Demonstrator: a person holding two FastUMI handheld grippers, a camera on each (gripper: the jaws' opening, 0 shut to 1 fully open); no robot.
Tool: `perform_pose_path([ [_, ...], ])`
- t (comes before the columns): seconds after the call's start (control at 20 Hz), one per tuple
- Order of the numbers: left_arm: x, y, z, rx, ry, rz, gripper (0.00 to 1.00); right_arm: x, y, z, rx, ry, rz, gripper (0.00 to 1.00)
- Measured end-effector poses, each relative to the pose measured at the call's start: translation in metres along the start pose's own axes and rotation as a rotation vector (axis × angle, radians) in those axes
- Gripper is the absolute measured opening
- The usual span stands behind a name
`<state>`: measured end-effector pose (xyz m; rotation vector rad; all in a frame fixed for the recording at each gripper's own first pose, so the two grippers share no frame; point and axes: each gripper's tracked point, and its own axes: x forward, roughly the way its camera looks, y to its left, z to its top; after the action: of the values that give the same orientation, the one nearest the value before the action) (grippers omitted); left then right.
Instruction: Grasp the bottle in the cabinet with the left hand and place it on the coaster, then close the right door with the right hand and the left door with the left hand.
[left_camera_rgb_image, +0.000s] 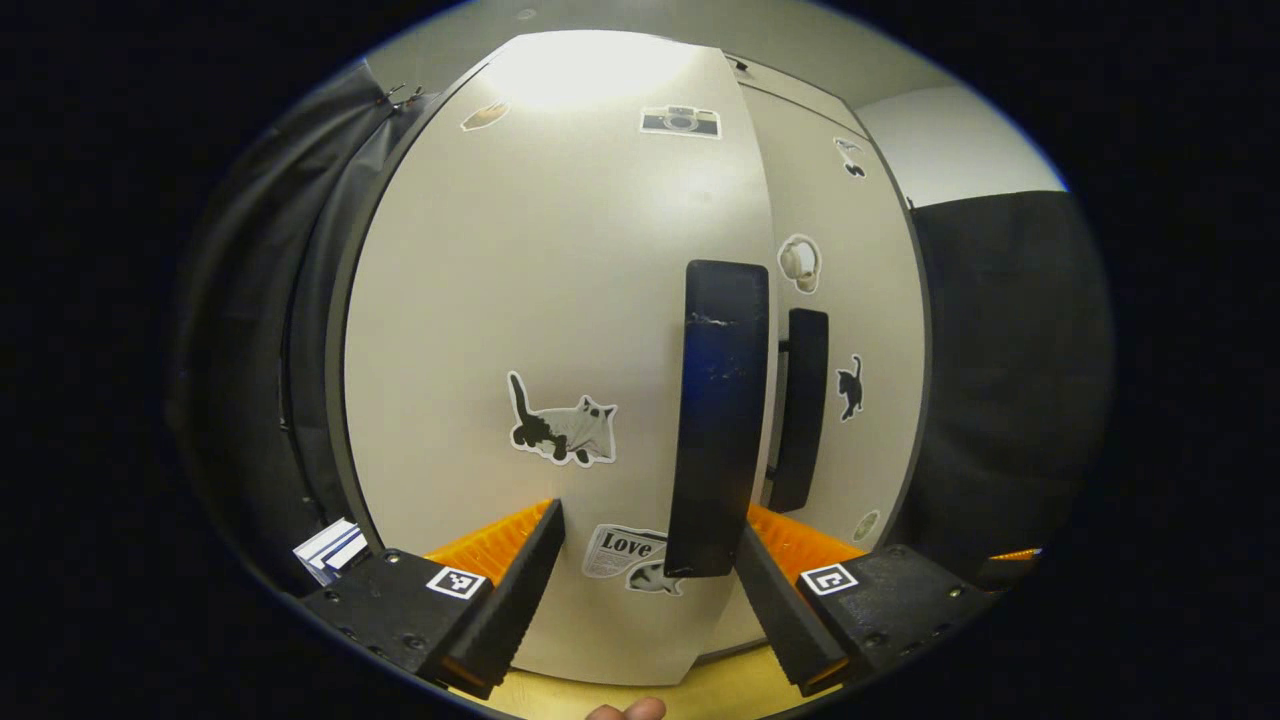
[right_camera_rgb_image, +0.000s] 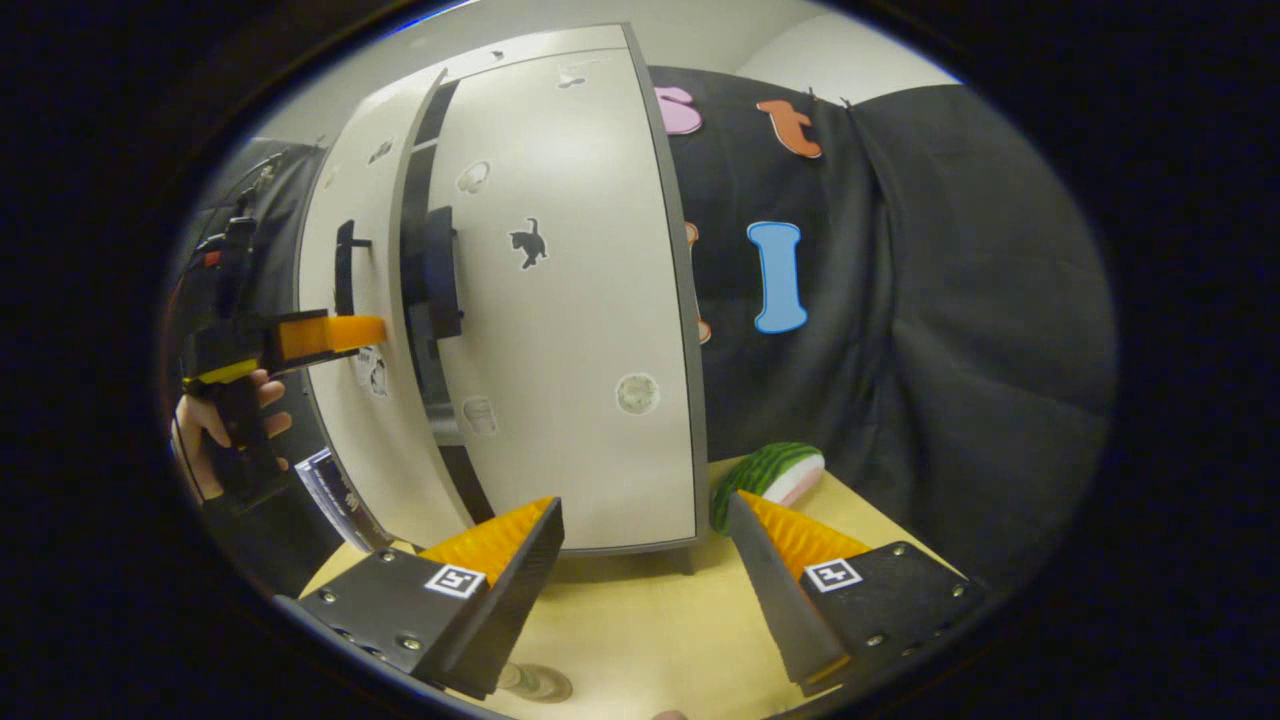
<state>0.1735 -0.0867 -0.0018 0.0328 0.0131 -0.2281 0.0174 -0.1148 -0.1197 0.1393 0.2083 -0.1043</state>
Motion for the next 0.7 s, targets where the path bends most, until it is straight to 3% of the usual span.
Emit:
perform_pose_path([
  [0.3,0.018,0.004,-0.002,0.041,-0.023,0.095,0.99,-0.005,-0.002,-0.009,0.040,0.027,0.010,1.00],
  [0.7,0.027,0.005,-0.003,0.047,-0.012,0.157,1.00,-0.011,-0.003,-0.007,0.056,0.029,0.033,1.00],
])
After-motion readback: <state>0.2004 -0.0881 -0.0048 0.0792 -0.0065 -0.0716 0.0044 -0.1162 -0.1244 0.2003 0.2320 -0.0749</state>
